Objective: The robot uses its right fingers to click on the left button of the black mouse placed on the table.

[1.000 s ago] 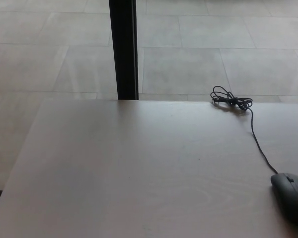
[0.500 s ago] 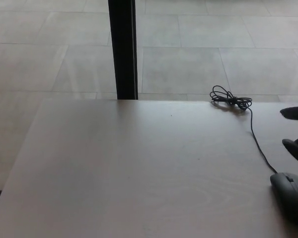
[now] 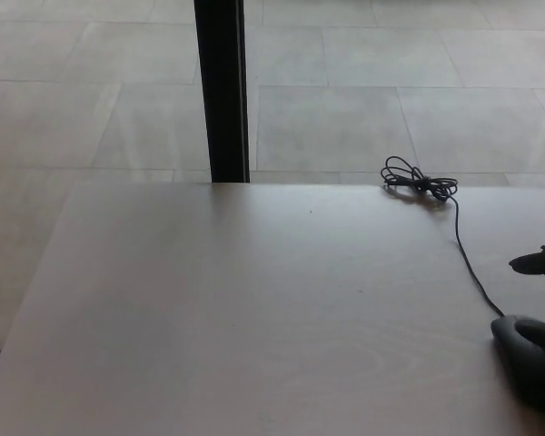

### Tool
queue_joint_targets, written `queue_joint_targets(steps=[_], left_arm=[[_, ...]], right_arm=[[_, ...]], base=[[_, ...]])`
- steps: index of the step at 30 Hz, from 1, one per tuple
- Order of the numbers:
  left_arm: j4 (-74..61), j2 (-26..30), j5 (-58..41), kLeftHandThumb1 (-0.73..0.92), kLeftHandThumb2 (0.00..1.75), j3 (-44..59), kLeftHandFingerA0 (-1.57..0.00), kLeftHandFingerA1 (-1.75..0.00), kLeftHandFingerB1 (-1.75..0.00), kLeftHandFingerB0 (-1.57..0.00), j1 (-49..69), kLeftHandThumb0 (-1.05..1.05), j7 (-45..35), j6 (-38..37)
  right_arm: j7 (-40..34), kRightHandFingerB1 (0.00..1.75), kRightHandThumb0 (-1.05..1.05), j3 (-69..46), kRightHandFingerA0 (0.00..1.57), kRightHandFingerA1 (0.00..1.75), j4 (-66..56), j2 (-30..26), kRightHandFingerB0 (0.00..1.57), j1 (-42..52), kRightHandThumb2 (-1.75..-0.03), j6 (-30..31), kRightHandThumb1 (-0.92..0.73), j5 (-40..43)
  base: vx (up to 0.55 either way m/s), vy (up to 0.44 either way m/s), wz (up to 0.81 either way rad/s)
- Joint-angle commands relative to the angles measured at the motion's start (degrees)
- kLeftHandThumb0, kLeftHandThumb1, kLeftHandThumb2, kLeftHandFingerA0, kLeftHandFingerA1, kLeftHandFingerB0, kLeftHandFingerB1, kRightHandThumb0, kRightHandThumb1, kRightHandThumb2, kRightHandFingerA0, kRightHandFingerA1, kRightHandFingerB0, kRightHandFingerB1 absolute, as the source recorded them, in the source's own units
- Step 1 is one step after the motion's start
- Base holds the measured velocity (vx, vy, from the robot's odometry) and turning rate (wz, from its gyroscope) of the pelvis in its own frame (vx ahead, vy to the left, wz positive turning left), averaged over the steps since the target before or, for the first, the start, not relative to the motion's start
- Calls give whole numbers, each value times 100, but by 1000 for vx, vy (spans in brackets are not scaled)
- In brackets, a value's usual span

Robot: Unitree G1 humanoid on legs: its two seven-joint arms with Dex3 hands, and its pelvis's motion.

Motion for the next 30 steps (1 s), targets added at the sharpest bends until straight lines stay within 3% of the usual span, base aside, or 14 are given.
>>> queue_joint_targets(steps=[1, 5, 12, 22, 23, 30], left_arm=[[-8, 135, -7, 67, 60, -107, -78, -61, -52, -63, 58, -69, -10, -189], [-2, 128, -72, 67, 60, -106, -78, -61, -51, -65, 49, -70, 1, -176], [-21, 113, -148, 66, 60, -68, -72, -60, -51, -63, 30, -70, 2, -95], [-20, 123, -82, 66, 60, -150, -77, -61, -52, -60, 39, -70, 15, -172], [-44, 127, -137, 66, 60, -111, -75, -61, -52, -60, 30, -69, -1, -125], [-11, 125, -174, 66, 60, -69, -76, -60, -51, -61, 7, -70, -2, -120]], right_arm=[[-50, 38, -54, 61, 47, 46, -101, -253, 38, 110, -62, -398, -74, -462], [3, 37, -55, 105, 47, 43, -187, -275, 38, 128, -63, -366, -75, -604], [-363, 39, -59, 378, 44, 45, -1, -212, 39, 97, -64, -893, -78, -1025], [-612, 40, -59, 579, 45, 46, 488, -270, 41, 14, -64, -1014, -76, -1456], [-532, 51, -58, 609, 38, 58, 423, -336, 29, 35, -104, -875, -65, -1556], [-743, 54, -59, 601, 37, 58, 500, -427, 38, 79, -101, -987, -63, -1700]], base=[[0, 0, 0], [0, 0, 0], [0, 0, 0], [0, 0, 0], [0, 0, 0], [0, 0, 0]])
